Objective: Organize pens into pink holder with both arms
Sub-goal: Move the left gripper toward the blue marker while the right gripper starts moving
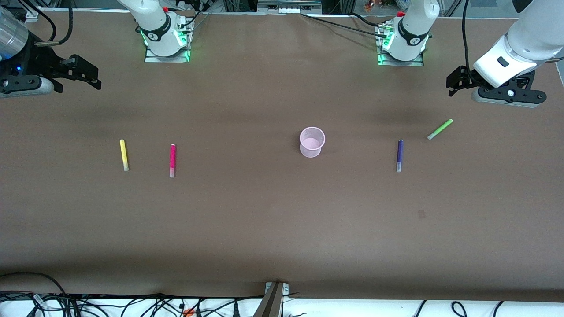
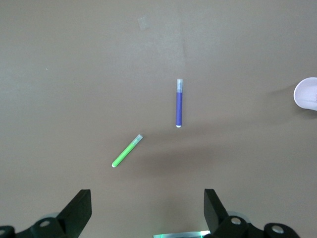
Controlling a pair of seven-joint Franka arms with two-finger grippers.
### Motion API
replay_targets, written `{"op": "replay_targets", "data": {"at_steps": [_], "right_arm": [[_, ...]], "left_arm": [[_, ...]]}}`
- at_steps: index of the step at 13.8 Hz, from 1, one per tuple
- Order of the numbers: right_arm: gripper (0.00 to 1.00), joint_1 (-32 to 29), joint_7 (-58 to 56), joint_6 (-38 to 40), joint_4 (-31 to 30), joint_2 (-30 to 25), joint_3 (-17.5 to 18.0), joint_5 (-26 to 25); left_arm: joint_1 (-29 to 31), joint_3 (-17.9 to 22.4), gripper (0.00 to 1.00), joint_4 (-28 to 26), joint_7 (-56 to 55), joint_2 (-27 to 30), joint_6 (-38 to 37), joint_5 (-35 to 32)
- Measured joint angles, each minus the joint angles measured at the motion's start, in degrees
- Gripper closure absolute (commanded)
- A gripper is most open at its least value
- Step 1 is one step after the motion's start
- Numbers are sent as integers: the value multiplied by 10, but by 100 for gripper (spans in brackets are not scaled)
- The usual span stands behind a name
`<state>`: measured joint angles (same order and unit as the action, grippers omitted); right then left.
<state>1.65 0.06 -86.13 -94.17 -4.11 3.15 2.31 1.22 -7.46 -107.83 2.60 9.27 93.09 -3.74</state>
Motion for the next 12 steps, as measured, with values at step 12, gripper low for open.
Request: {"op": "replay_targets", "data": {"at_steps": [12], "right_arm": [[0,0,10,-7,-5,1,0,0]], "left_arm": [[14,-1,0,-13,1,-28,18,0]]}}
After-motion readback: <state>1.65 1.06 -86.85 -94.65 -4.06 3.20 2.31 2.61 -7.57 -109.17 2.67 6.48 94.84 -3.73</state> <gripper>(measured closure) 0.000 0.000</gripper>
